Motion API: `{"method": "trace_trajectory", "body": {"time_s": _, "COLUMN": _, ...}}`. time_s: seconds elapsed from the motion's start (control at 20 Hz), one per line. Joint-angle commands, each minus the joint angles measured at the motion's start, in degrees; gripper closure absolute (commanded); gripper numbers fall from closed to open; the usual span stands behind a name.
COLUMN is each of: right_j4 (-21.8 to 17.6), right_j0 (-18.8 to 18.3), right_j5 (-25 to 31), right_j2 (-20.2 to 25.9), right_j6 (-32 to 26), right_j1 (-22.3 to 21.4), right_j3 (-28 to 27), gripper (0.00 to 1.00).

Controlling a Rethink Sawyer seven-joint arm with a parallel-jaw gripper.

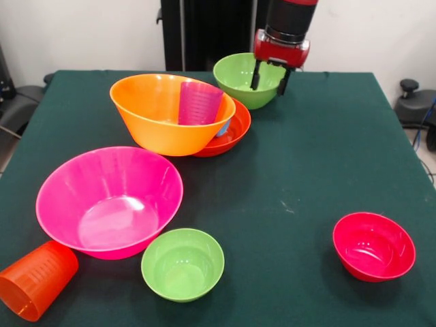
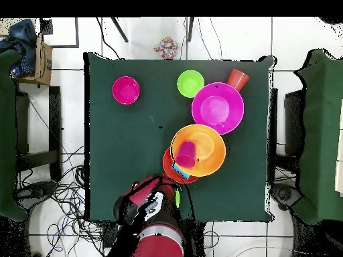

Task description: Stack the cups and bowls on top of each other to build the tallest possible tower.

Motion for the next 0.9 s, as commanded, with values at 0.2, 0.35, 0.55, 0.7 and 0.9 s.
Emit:
{"method": "trace_trajectory", "body": {"time_s": 0.2, "right_j4": -2.5, "right_j0": 2.7, "right_j5": -5.5, "right_j2": -0.7, "right_j6": 0.7, "right_j1": 5.0, "right_j3": -7.0, "gripper": 0.0}}
{"method": "trace_trajectory", "body": {"time_s": 0.35, "right_j4": -1.0, "right_j0": 4.3, "right_j5": -7.2, "right_j2": -3.0, "right_j6": 2.6, "right_j1": 5.5, "right_j3": -7.2, "gripper": 0.0}}
{"method": "trace_trajectory", "body": {"time_s": 0.55, "right_j4": 1.4, "right_j0": 9.7, "right_j5": -11.6, "right_j2": -9.3, "right_j6": 5.7, "right_j1": 7.8, "right_j3": -8.8, "gripper": 1.0}}
{"method": "trace_trajectory", "body": {"time_s": 0.7, "right_j4": -0.4, "right_j0": 6.4, "right_j5": -8.1, "right_j2": -5.0, "right_j6": 2.4, "right_j1": 6.4, "right_j3": -7.7, "gripper": 1.0}}
{"method": "trace_trajectory", "body": {"time_s": 0.9, "right_j4": -0.8, "right_j0": 5.5, "right_j5": -7.8, "right_j2": -4.0, "right_j6": 1.3, "right_j1": 6.4, "right_j3": -7.5, "gripper": 1.0}}
